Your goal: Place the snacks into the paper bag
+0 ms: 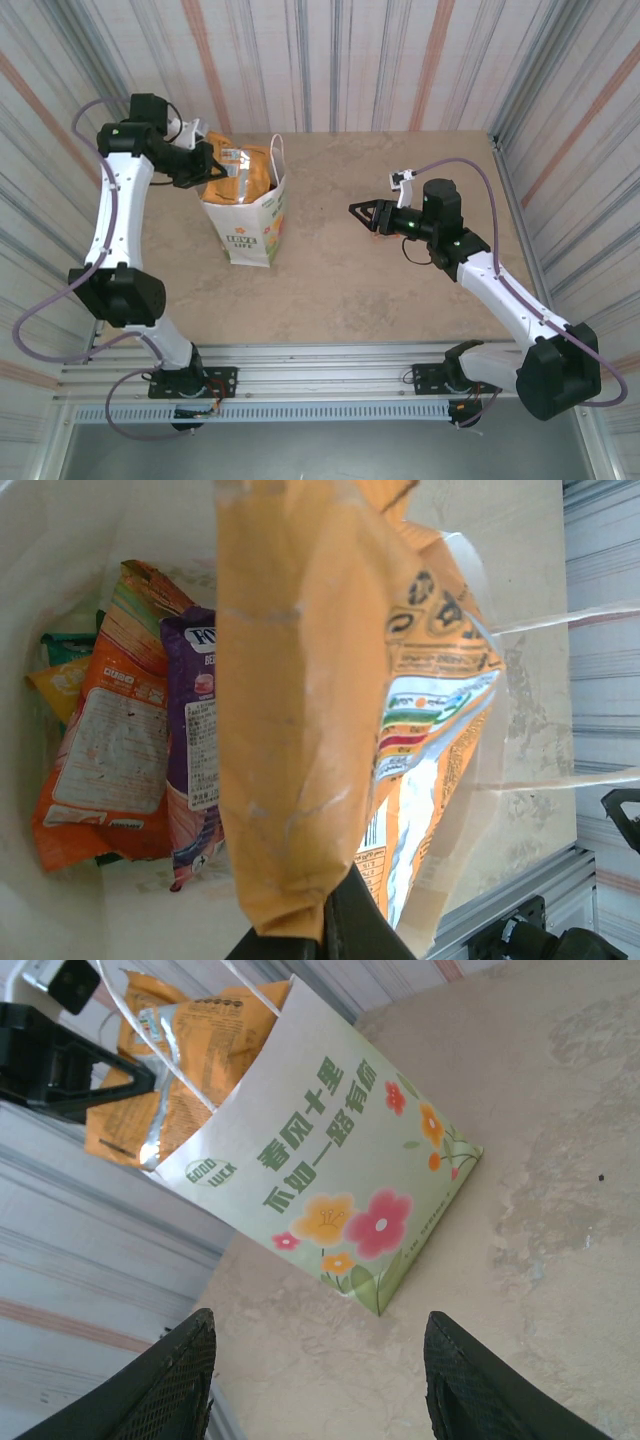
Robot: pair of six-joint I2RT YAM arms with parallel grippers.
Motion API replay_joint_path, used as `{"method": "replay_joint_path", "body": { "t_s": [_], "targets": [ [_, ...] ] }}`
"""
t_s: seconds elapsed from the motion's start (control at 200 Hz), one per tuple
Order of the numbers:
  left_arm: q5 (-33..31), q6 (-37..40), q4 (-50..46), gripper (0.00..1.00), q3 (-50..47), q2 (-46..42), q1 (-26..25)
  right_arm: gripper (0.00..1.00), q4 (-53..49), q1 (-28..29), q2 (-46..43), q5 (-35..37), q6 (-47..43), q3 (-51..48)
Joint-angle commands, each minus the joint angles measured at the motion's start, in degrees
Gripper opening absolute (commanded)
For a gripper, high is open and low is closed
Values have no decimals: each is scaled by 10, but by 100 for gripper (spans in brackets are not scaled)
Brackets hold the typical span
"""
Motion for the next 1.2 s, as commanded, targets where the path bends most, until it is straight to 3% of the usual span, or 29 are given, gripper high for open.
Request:
{"method": "replay_joint_path", "body": {
  "t_s": [0.0,0.326,0.917,1.112,1.192],
  "targets": [
    [-15,13,-37,0,11,-15,-4,56,-5,7,-7,4,-16,7],
    [-10,20,-36,0,-12,-29,-6,56,-10,12,-21,15,-17,-2],
    [-39,21,-25,0,22,60,-27,56,-12,12,-21,20,-22,-5],
    [-64,21,-26,17,25,65,-32,56,-14,12,-21,21,-22,-6],
    [-80,20,-28,30,32,60,-32,56,-14,12,-19,21,-24,-6]
  ]
}}
